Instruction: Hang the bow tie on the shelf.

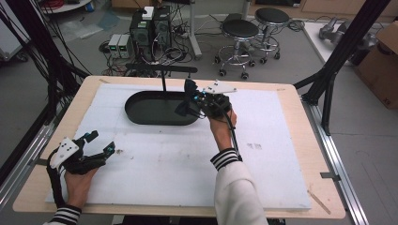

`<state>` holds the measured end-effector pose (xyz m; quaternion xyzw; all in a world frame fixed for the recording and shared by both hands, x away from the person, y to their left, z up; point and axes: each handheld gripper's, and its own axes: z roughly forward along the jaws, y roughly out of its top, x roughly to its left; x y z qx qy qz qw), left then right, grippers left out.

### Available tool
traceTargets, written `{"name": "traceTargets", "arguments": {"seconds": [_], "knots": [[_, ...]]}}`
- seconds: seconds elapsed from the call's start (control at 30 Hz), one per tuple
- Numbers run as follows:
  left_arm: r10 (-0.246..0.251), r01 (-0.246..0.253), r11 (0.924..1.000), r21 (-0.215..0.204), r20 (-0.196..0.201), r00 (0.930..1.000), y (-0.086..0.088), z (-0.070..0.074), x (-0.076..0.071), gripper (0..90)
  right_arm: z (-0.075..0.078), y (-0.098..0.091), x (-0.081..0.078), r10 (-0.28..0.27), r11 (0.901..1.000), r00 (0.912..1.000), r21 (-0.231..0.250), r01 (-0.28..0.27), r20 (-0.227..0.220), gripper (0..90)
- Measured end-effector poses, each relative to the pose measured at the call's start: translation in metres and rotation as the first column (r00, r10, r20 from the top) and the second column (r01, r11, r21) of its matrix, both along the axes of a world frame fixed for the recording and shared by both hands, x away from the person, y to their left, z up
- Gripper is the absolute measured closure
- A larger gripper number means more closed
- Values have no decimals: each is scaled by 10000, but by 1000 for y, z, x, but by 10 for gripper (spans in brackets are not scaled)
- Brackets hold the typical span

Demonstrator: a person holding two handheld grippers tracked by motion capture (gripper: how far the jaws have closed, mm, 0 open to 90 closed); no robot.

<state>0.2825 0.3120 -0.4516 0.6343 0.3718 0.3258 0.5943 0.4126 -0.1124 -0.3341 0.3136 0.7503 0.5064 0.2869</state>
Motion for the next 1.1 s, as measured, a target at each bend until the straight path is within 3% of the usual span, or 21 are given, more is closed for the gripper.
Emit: {"name": "traceTargets", "arguments": {"seconds": [0.17,0.33,0.8,1.1], "knots": [[9,-9,10000,-3,-17,10000,0,0,0,177,8,-1,4,-183,9992,9996,366,175,218,856],[4,-4,10000,-1,-11,10000,0,0,0,177,20,1,15,-169,9986,9998,512,162,137,856],[-7,7,10000,-14,19,10000,0,0,0,177,36,13,41,-435,9988,9987,219,429,283,856],[-2,2,10000,-16,17,10000,0,0,0,176,34,27,54,-472,9989,9984,10,472,295,856]]}}
